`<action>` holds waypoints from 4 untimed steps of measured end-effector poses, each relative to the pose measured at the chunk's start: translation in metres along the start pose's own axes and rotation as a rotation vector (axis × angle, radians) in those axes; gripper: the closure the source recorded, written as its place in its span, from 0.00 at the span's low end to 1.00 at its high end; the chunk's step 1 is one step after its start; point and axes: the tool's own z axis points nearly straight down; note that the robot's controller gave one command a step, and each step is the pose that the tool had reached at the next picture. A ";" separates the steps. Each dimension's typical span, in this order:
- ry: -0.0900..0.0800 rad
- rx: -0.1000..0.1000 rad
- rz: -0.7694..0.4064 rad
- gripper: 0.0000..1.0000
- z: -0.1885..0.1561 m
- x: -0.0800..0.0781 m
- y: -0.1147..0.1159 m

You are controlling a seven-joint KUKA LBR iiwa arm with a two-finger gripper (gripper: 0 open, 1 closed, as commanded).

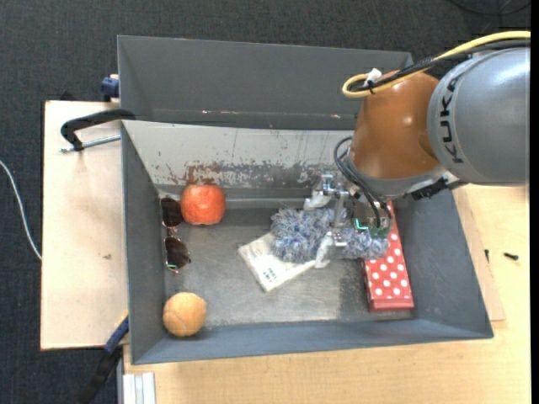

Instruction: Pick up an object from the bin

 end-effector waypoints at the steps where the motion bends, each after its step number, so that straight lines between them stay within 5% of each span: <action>1: -0.008 0.000 0.000 0.00 -0.004 -0.002 0.000; 2: -0.011 -0.001 0.069 0.00 0.040 -0.022 -0.020; 4: -0.007 -0.001 0.000 0.00 0.048 -0.029 -0.020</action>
Offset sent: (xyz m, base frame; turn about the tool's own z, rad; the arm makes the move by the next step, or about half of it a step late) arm 0.0255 -0.0281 -0.0572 0.0912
